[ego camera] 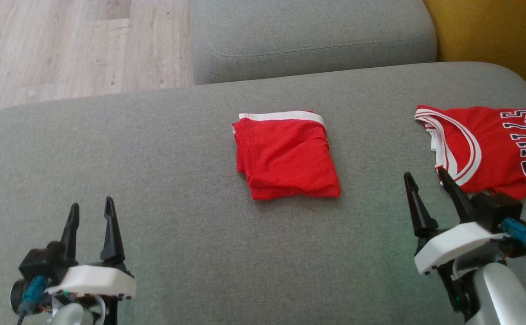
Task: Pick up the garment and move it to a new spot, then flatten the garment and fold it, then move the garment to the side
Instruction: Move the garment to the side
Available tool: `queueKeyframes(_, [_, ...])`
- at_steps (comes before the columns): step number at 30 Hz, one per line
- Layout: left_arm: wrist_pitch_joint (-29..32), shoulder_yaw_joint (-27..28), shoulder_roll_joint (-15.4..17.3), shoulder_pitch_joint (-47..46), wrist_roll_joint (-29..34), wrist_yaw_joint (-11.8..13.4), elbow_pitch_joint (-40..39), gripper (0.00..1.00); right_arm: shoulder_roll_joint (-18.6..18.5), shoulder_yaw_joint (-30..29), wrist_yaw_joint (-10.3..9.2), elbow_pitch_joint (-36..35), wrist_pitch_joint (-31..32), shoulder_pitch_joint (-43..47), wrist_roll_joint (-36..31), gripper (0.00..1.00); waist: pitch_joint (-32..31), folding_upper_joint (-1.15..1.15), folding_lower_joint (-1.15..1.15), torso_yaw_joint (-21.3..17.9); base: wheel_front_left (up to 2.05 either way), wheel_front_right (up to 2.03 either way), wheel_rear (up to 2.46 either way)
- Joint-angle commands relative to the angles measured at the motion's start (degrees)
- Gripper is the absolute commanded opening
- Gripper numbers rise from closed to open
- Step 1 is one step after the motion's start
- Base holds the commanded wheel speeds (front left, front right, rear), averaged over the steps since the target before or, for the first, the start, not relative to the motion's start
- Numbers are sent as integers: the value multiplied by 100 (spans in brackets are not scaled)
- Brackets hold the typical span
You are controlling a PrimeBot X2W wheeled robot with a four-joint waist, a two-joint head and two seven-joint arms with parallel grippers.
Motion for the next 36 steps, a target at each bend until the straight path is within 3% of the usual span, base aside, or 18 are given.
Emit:
queueKeyframes(1, [-8, 248, 167, -184, -29, 31, -164, 100, 31, 80, 39, -240, 43, -90, -53, 100, 3, 0, 0, 12, 0, 0, 0])
queueKeyframes(17, [41, 148, 206, -251, -53, 48, -257, 100, 122, -18, 39, -384, 206, -46, -18, 100, 66, 0, 0, 180, 0, 0, 0])
queueKeyframes(24, [8, 79, 209, -499, -26, 21, -425, 100, 353, -81, 39, -347, 1028, -804, 181, 100, 525, 0, 0, 385, 0, 0, 0])
queueKeyframes(29, [-37, -22, 173, -735, 33, -19, -490, 100, 527, -174, 39, 161, 1968, -1843, 267, 100, 925, 0, 0, 654, 0, 0, 0])
queueKeyframes(36, [-125, -137, 98, -1041, 89, -111, -442, 100, 579, -428, 39, 1485, 2640, -2904, 505, 100, 1373, 0, 0, 1067, 0, 0, 0])
